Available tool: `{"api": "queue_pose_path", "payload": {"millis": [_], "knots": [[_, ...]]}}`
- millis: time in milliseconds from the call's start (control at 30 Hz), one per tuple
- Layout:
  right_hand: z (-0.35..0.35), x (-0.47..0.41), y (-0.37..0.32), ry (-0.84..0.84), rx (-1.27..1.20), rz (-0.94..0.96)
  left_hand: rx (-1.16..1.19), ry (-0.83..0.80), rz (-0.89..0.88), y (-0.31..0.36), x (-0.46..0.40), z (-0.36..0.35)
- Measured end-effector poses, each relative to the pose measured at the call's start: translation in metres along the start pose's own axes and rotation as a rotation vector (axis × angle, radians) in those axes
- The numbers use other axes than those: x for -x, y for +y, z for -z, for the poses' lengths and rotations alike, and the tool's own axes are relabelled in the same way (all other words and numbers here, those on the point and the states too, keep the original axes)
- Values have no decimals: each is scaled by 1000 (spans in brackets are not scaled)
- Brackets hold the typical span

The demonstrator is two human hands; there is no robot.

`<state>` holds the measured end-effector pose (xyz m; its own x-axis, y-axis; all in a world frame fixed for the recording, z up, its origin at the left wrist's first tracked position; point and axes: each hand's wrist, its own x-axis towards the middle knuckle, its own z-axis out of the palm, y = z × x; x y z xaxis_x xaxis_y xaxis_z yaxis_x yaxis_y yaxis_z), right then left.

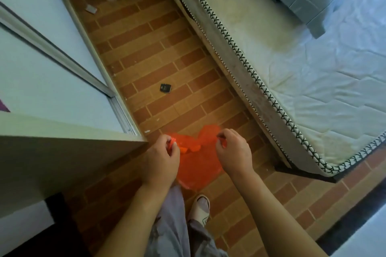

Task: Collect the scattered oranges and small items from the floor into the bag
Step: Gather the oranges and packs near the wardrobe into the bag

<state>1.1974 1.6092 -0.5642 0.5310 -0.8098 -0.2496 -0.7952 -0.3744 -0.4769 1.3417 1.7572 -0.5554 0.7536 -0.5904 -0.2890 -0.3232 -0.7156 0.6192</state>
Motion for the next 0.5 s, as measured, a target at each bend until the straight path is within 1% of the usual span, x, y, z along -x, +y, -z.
{"api": "queue_pose_path", "payload": {"millis": [233, 367, 500], "knots": [[-5, -68, -33, -21, -28, -33, 8, -34, 15, 4, -68, 7], [-18, -107, -46, -32, -37, -19, 1, -15, 40, -1, -98, 6], [-24, -144, -47, -72, -60, 11, -32, -5, 112, -1, -115, -1]]}}
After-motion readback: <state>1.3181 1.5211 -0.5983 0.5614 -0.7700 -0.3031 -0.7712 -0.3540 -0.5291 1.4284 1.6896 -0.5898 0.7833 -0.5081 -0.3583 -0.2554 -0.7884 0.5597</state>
